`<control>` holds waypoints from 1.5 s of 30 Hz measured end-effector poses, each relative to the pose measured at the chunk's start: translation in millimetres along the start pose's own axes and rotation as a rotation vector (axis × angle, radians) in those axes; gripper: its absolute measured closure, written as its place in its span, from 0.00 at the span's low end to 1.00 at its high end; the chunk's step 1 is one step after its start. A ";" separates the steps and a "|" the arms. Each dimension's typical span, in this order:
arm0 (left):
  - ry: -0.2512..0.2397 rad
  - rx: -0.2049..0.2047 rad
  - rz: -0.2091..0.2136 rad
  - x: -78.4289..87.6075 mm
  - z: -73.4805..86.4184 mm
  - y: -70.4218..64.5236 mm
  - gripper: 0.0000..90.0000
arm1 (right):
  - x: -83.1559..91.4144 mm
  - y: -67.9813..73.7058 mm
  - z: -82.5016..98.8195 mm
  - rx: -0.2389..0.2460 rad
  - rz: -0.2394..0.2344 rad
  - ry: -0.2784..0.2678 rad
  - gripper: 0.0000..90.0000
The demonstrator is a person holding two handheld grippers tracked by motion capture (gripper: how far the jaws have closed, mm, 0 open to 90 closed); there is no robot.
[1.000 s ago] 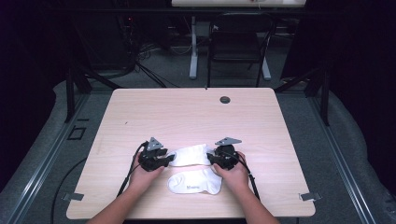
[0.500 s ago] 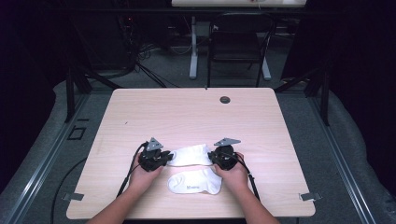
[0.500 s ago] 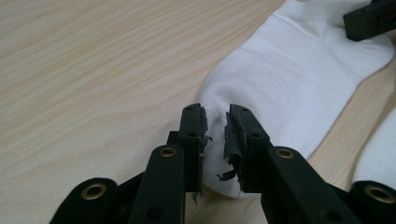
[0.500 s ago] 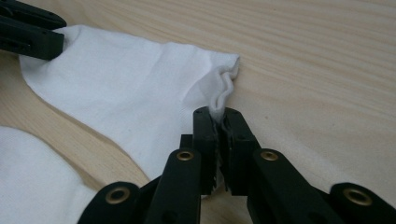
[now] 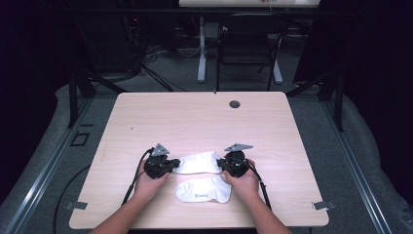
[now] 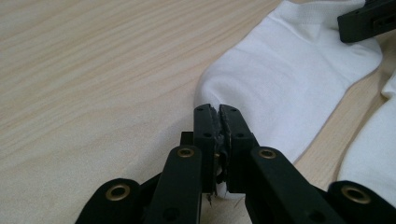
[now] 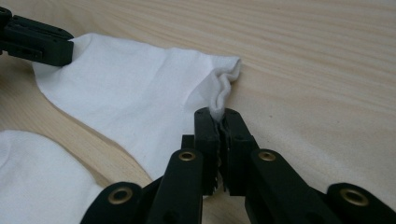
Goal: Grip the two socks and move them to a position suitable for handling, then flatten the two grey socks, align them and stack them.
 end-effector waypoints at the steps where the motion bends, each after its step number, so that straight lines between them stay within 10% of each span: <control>1: 0.002 -0.004 0.003 0.5 -0.2 -0.2 0.96 | 0.5 0.2 -0.7 -0.002 -0.001 -0.004 0.96; 28: -0.084 0.012 0.045 34.6 -31.0 -13.4 0.96 | 36.8 19.9 -31.6 -0.004 -0.066 -0.110 0.96; 45: -0.065 -0.050 0.079 69.6 -36.7 -51.4 0.96 | 87.0 43.1 -35.6 -0.014 -0.126 -0.126 0.96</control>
Point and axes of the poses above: each handheld gripper's, and its own axes: x roughly backward along the jaws, z roughly out of its underside, y roughly to its left, the point moved 9 cm from there along -x, roughly forward along the jaws, and after that the axes turned 3 degrees about -y, right-handed, at the moved point
